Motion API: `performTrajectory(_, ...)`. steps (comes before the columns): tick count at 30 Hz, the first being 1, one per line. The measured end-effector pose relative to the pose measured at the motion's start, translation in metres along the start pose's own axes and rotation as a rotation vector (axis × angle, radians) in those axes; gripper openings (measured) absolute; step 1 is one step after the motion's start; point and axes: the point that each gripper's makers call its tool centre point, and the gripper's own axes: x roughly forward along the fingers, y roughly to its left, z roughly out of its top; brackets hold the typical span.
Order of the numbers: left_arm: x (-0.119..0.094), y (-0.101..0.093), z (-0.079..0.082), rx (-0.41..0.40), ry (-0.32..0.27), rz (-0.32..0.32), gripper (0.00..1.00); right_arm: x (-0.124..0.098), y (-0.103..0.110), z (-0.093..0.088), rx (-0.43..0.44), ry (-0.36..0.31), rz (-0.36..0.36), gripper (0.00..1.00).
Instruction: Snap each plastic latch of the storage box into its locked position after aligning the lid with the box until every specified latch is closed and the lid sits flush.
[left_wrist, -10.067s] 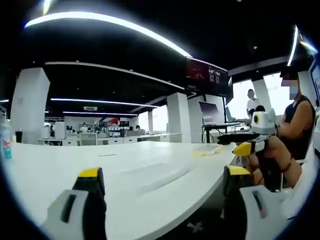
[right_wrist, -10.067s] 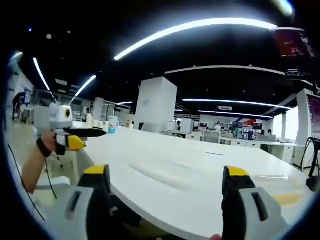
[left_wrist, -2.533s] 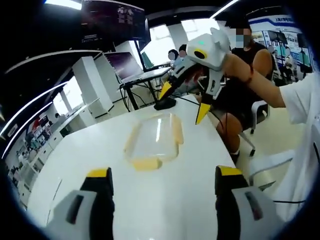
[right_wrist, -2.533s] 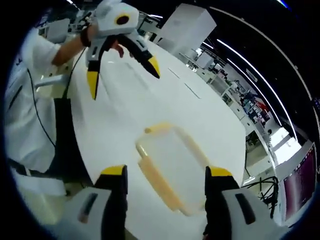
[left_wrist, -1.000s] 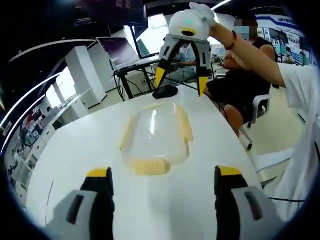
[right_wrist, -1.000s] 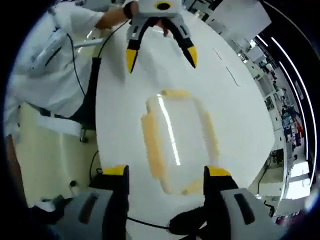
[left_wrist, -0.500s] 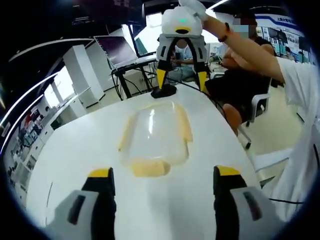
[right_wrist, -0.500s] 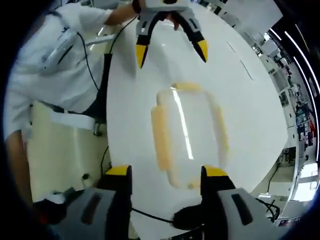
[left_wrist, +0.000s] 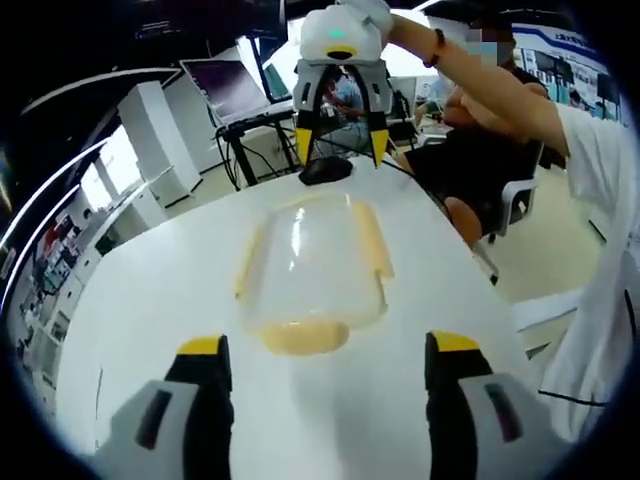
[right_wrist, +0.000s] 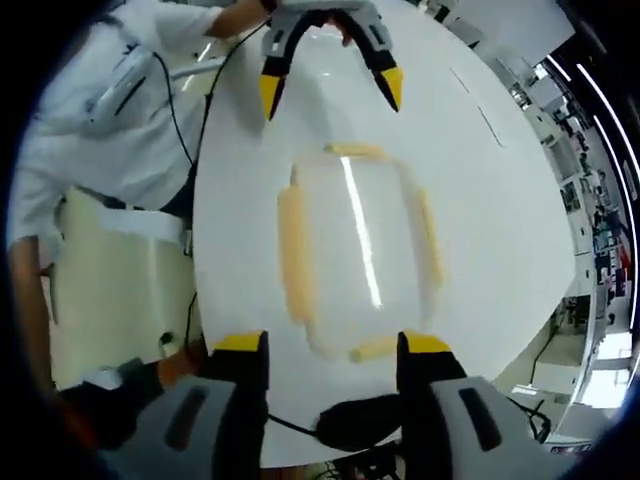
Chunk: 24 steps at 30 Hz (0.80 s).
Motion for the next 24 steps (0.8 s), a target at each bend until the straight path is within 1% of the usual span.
performTrajectory(1, 0.001, 0.002, -0.001, 0.012, 0.014, 0.009, 0.77, 0.001, -0.002, -0.002, 0.001, 0.006, 0.000, 0.49)
performTrajectory(3, 0.001, -0.002, -0.003, 0.013, 0.016, 0.002, 0.77, 0.002, -0.006, -0.005, -0.003, 0.011, -0.005, 0.49)
performTrajectory(5, 0.003, -0.003, -0.002, -0.012, 0.008, -0.025, 0.75, 0.003, -0.008, -0.008, 0.002, 0.015, -0.005, 0.50)
performTrajectory(7, 0.006, 0.000, -0.003, -0.034, 0.008, -0.034, 0.74, 0.005, -0.011, -0.013, -0.012, 0.025, -0.009, 0.50)
performTrajectory(11, 0.010, 0.005, -0.012, -0.043, 0.042, -0.026, 0.74, 0.008, -0.017, -0.017, -0.014, 0.032, -0.011, 0.51)
performTrajectory(13, 0.011, 0.004, -0.015, -0.052, 0.052, -0.033, 0.73, 0.012, -0.019, -0.020, -0.022, 0.039, -0.003, 0.50)
performTrajectory(17, 0.012, 0.003, -0.019, -0.057, 0.062, -0.039, 0.71, 0.017, -0.023, -0.023, -0.027, 0.049, 0.014, 0.46)
performTrajectory(21, 0.013, 0.006, -0.023, -0.056, 0.084, -0.027, 0.70, 0.022, -0.028, -0.026, -0.023, 0.061, 0.021, 0.47)
performTrajectory(23, 0.015, 0.007, -0.024, -0.078, 0.086, -0.031, 0.67, 0.025, -0.032, -0.029, -0.019, 0.073, 0.024, 0.49)
performTrajectory(24, 0.015, 0.007, -0.025, -0.083, 0.088, -0.037, 0.66, 0.026, -0.032, -0.031, -0.003, 0.076, 0.040, 0.49)
